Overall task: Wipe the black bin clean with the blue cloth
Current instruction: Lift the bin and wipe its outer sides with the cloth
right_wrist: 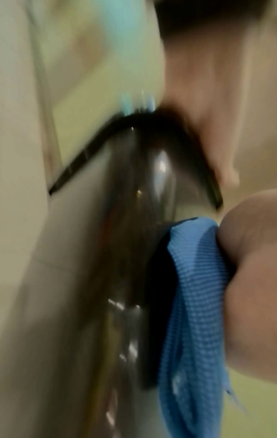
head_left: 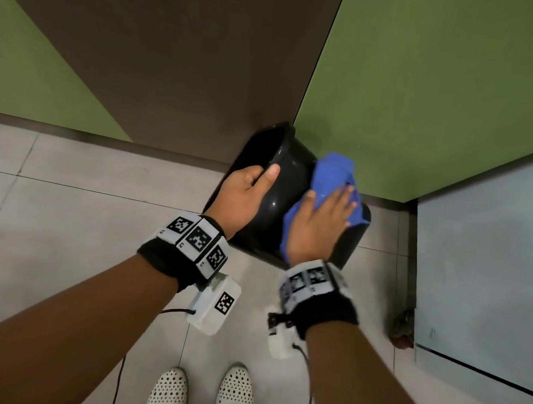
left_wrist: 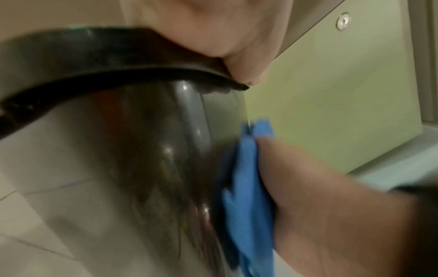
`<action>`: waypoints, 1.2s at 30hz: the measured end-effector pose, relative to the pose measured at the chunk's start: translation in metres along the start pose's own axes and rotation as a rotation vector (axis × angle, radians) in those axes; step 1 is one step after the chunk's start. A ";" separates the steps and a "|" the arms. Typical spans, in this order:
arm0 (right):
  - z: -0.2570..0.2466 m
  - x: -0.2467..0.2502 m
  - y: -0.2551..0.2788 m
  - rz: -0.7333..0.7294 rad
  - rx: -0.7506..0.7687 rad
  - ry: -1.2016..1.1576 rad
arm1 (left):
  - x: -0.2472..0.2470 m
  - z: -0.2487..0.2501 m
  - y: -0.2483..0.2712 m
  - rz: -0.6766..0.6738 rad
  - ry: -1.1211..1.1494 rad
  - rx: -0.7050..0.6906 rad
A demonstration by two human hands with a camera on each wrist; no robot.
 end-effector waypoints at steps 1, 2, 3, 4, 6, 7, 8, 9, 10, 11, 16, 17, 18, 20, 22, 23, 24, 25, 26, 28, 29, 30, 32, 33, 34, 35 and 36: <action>-0.009 -0.006 0.013 -0.017 0.083 -0.011 | -0.001 0.000 0.000 0.018 0.015 0.013; -0.017 -0.010 0.023 -0.030 0.159 -0.011 | -0.001 -0.001 0.000 0.032 0.029 0.036; -0.020 -0.013 0.029 -0.043 0.216 -0.001 | 0.000 -0.002 0.000 0.041 0.039 0.058; -0.019 -0.014 0.030 -0.064 0.249 0.007 | 0.003 -0.003 0.000 0.046 0.049 0.078; -0.006 -0.014 0.022 -0.095 0.233 0.003 | 0.009 -0.005 0.001 0.025 0.050 0.102; 0.004 -0.012 0.014 -0.089 0.186 0.007 | 0.013 -0.007 0.001 0.003 0.047 0.104; 0.016 -0.008 0.007 -0.065 0.114 0.012 | 0.018 -0.008 0.002 -0.017 0.041 0.101; 0.029 -0.005 -0.001 -0.032 0.025 0.009 | 0.021 -0.008 0.003 -0.034 0.039 0.098; 0.041 0.001 -0.009 -0.009 -0.072 -0.022 | 0.025 -0.010 0.004 -0.047 0.037 0.098; 0.052 0.006 -0.015 -0.005 -0.180 -0.100 | 0.028 -0.011 0.005 -0.065 0.041 0.101; 0.074 0.023 -0.026 -0.060 -0.485 -0.453 | 0.030 -0.008 0.005 -0.233 -0.021 0.117; 0.078 0.023 -0.027 -0.023 -0.499 -0.470 | 0.031 -0.005 0.003 -0.305 -0.048 0.120; 0.083 0.024 -0.026 0.010 -0.512 -0.480 | 0.031 -0.003 0.002 -0.375 -0.078 0.116; 0.091 0.023 -0.023 0.047 -0.522 -0.499 | 0.031 0.001 0.001 -0.492 -0.119 0.128; 0.096 0.020 -0.018 0.058 -0.515 -0.515 | 0.030 0.004 0.003 -0.553 -0.123 0.195; 0.097 0.019 -0.015 0.069 -0.507 -0.525 | 0.030 0.004 0.004 -0.545 -0.094 0.237; 0.097 0.018 -0.012 0.085 -0.500 -0.535 | 0.030 0.004 0.005 -0.518 -0.043 0.287; 0.097 0.017 -0.009 0.102 -0.487 -0.544 | 0.029 0.005 0.006 -0.493 0.026 0.343; 0.096 0.016 -0.007 0.112 -0.472 -0.549 | 0.029 0.006 0.006 -0.463 0.095 0.399; 0.094 0.015 -0.005 0.122 -0.433 -0.547 | 0.029 0.009 0.005 -0.408 0.212 0.502; 0.094 0.016 -0.004 0.126 -0.411 -0.543 | 0.028 0.008 0.001 -0.391 0.227 0.527; 0.094 0.016 -0.004 0.127 -0.388 -0.532 | 0.028 0.009 -0.002 -0.378 0.196 0.540; 0.095 0.017 -0.004 0.122 -0.345 -0.495 | 0.030 0.004 -0.006 -0.331 0.080 0.525; 0.096 0.017 -0.004 0.116 -0.326 -0.480 | 0.030 -0.003 -0.008 -0.305 0.074 0.513; 0.096 0.018 -0.003 0.108 -0.310 -0.467 | 0.031 -0.008 -0.008 -0.284 0.096 0.523; 0.096 0.018 -0.002 0.096 -0.295 -0.454 | 0.031 -0.012 -0.007 -0.261 0.138 0.552; 0.095 0.017 -0.001 0.082 -0.282 -0.437 | 0.031 -0.013 -0.004 -0.242 0.181 0.577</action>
Point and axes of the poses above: each hand's wrist, its own y-axis away from the middle knuckle, its own x-axis out of the back of the hand, z = x × y, the point moved 2 cm from there along -y, towards the middle knuckle, and after that the axes turned 7 degrees about z, right-handed, at the moved point
